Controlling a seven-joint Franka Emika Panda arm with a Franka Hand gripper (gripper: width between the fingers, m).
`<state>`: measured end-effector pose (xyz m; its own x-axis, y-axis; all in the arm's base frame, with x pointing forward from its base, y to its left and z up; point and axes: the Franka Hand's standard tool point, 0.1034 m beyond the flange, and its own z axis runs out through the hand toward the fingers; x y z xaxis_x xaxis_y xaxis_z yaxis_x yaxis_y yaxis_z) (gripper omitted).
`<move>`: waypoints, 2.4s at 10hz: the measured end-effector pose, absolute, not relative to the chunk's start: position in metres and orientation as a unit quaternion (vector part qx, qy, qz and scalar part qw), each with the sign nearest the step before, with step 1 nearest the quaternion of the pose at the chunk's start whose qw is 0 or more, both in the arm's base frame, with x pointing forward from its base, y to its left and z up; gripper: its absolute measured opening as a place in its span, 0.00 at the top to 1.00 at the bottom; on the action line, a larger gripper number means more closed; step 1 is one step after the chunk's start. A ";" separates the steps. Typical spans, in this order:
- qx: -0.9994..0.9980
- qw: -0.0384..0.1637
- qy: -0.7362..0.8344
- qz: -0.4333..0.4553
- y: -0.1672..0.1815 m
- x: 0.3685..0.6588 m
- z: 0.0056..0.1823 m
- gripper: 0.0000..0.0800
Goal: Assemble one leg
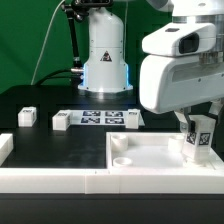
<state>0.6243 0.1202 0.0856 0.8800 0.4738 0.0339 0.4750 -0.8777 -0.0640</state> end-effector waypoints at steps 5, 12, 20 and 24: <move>-0.973 0.036 -0.230 -0.008 0.120 0.624 0.085 0.64; -0.986 0.041 0.159 -0.004 0.116 0.624 0.084 0.63; -0.933 0.031 0.357 -0.001 0.116 0.625 0.083 0.61; -0.977 0.029 0.213 0.002 0.123 0.624 0.084 0.20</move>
Offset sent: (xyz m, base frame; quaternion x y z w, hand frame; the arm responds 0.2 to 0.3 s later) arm 0.0000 0.0000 0.0000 0.0000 0.0000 0.0000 1.0000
